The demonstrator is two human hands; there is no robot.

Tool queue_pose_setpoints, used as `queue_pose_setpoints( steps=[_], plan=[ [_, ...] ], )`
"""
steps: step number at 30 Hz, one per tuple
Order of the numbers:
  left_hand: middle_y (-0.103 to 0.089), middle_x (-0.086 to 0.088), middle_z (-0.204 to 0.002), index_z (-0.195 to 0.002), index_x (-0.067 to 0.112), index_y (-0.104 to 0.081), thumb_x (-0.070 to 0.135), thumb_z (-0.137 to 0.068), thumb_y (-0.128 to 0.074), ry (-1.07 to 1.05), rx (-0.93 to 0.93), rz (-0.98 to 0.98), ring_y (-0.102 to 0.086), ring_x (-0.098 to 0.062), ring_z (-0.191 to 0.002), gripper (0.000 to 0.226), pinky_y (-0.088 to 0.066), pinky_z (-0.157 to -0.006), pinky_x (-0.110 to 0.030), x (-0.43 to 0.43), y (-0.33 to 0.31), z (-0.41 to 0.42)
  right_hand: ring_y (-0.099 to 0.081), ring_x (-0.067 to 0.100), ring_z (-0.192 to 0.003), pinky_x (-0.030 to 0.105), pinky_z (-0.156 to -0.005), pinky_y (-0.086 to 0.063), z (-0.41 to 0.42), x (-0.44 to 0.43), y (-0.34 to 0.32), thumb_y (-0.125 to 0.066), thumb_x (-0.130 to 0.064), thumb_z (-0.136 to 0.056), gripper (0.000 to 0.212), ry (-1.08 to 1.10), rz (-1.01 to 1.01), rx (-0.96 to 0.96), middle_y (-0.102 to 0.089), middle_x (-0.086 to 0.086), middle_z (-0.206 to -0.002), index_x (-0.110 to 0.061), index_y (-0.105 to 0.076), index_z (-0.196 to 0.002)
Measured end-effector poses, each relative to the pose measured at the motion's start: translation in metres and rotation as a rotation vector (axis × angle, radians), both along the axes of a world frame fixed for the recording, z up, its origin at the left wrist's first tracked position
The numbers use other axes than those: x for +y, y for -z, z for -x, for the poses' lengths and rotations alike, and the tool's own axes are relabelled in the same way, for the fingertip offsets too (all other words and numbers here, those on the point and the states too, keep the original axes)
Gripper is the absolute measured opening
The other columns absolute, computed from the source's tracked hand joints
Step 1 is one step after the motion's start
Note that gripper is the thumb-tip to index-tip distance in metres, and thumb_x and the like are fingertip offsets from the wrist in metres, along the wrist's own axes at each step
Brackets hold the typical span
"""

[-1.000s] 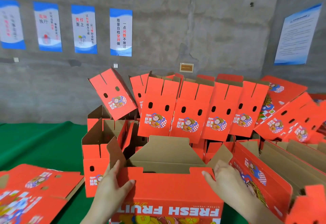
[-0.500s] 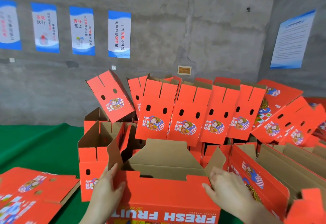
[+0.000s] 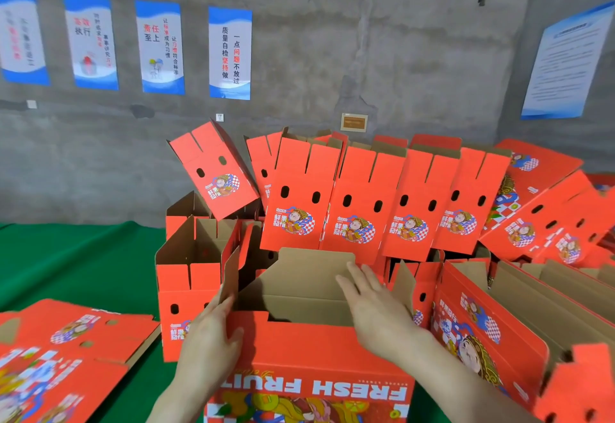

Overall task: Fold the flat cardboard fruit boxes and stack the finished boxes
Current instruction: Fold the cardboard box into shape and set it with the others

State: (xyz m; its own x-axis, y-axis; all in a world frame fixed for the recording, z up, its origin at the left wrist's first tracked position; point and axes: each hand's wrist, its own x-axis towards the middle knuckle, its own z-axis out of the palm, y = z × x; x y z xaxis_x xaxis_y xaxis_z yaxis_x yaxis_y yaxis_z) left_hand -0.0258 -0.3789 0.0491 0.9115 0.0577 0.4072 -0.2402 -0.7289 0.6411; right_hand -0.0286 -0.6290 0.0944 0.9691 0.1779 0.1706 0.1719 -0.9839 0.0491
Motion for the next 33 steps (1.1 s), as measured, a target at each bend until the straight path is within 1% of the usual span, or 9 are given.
queue_pose_setpoints(
  steps=[5,9,12,14,17,21,24,28,33],
  plan=[
    [-0.037,-0.002,-0.150,-0.142,0.013,-0.042,0.002,-0.082,-0.061,-0.007,0.008,-0.018,-0.038,-0.021,-0.136,0.063,-0.029,-0.113,-0.031,0.000,0.002,-0.002,0.036,0.022,-0.139,0.049,-0.116,0.012,-0.024,0.003,0.025,-0.027,-0.054,-0.099,0.068,-0.056,-0.050,0.061,0.036,-0.004,-0.152,-0.027,0.004,-0.153],
    [-0.022,0.012,-0.153,-0.150,0.031,-0.009,-0.010,-0.076,-0.059,0.225,-0.170,-0.054,-0.022,-0.006,-0.141,0.098,-0.016,-0.114,-0.016,0.007,-0.003,-0.005,0.039,0.017,-0.136,0.050,-0.117,0.013,-0.031,-0.005,0.034,-0.025,-0.058,-0.097,0.068,-0.080,-0.080,0.080,0.039,-0.012,-0.148,-0.031,0.003,-0.153],
    [-0.026,0.029,-0.146,-0.147,0.045,0.006,-0.010,-0.078,-0.056,0.499,-0.063,-0.058,-0.024,0.010,-0.134,0.108,-0.021,-0.105,-0.004,0.007,-0.012,-0.011,0.037,0.016,-0.138,0.050,-0.117,0.010,-0.030,-0.008,0.034,-0.027,-0.058,-0.097,0.068,-0.082,-0.112,0.075,0.036,-0.013,-0.150,-0.031,0.000,-0.154],
    [-0.040,0.024,-0.141,-0.148,0.042,-0.008,0.009,-0.090,-0.060,0.576,0.070,-0.093,-0.036,0.005,-0.132,0.085,-0.027,-0.106,-0.009,0.003,-0.017,-0.019,0.037,0.015,-0.138,0.049,-0.118,0.010,-0.030,-0.008,0.034,-0.028,-0.057,-0.097,0.068,-0.081,-0.125,0.073,0.035,-0.012,-0.151,-0.029,-0.001,-0.154],
    [-0.064,0.001,-0.124,-0.131,0.020,-0.056,0.035,-0.099,-0.044,0.324,0.055,-0.194,-0.056,-0.019,-0.119,0.037,-0.041,-0.093,-0.024,-0.006,-0.023,-0.039,0.038,0.015,-0.137,0.047,-0.118,0.011,-0.029,-0.006,0.034,-0.029,-0.057,-0.097,0.069,-0.093,-0.135,0.068,0.036,-0.012,-0.151,-0.028,-0.003,-0.154],
    [-0.043,-0.007,-0.131,-0.131,0.037,-0.053,0.032,-0.095,-0.049,0.120,-0.011,-0.477,-0.040,-0.027,-0.128,0.037,-0.033,-0.104,-0.031,-0.020,-0.017,-0.059,0.037,0.016,-0.138,0.045,-0.118,0.010,-0.028,-0.006,0.035,-0.030,-0.057,-0.097,0.069,-0.098,-0.135,0.059,0.035,-0.011,-0.152,-0.027,-0.006,-0.154],
    [-0.008,-0.006,-0.157,-0.139,0.050,-0.036,0.033,-0.097,-0.040,0.188,0.137,-0.546,-0.008,-0.028,-0.145,0.046,-0.012,-0.116,-0.046,-0.023,-0.007,-0.071,0.030,0.019,-0.142,0.042,-0.118,0.012,-0.022,-0.004,0.031,-0.032,-0.054,-0.097,0.069,-0.075,-0.130,0.015,0.027,-0.003,-0.157,-0.024,-0.008,-0.154],
    [-0.015,-0.010,-0.153,-0.141,0.047,-0.036,0.022,-0.096,-0.039,0.325,0.199,-0.458,-0.023,-0.031,-0.139,0.051,-0.023,-0.115,-0.037,-0.017,-0.008,-0.079,0.008,0.021,-0.148,0.035,-0.115,0.020,-0.009,0.004,0.014,-0.048,-0.039,-0.095,0.063,-0.125,-0.114,-0.387,0.002,0.006,-0.161,-0.020,-0.024,-0.151],
    [0.001,-0.006,-0.159,-0.144,0.047,-0.027,0.025,-0.096,-0.039,0.317,0.208,-0.515,-0.017,-0.035,-0.142,0.054,-0.020,-0.116,-0.042,-0.013,-0.008,-0.079,-0.034,0.032,-0.139,0.038,-0.116,-0.021,0.000,-0.034,-0.026,-0.059,-0.010,-0.091,0.047,0.061,-0.581,-0.758,-0.040,0.018,-0.147,-0.001,-0.048,-0.135]
  ],
)
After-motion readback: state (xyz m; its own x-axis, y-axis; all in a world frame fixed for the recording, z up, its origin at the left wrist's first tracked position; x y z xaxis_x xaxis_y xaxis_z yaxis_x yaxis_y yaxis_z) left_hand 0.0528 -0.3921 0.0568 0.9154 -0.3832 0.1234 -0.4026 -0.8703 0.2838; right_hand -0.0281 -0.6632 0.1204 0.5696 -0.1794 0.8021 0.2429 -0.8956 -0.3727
